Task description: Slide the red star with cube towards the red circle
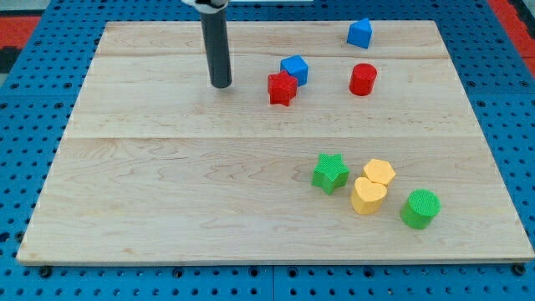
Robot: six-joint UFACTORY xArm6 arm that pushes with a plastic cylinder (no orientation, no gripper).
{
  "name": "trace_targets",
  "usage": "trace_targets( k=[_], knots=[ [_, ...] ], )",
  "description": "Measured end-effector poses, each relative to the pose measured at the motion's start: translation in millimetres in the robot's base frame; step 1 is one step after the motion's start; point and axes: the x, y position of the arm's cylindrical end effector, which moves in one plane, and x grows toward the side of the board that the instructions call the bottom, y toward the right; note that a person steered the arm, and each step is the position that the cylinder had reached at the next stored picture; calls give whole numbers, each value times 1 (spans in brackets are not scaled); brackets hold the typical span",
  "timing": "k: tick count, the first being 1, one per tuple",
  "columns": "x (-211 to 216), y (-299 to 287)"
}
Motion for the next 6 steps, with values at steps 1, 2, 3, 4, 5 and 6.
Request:
trace_targets(
  k=[1,2,3,4,5,6],
  knots=[
    [14,39],
    [14,65],
    [-14,105],
    [-38,136],
    [-52,125],
    [-63,108]
  ],
)
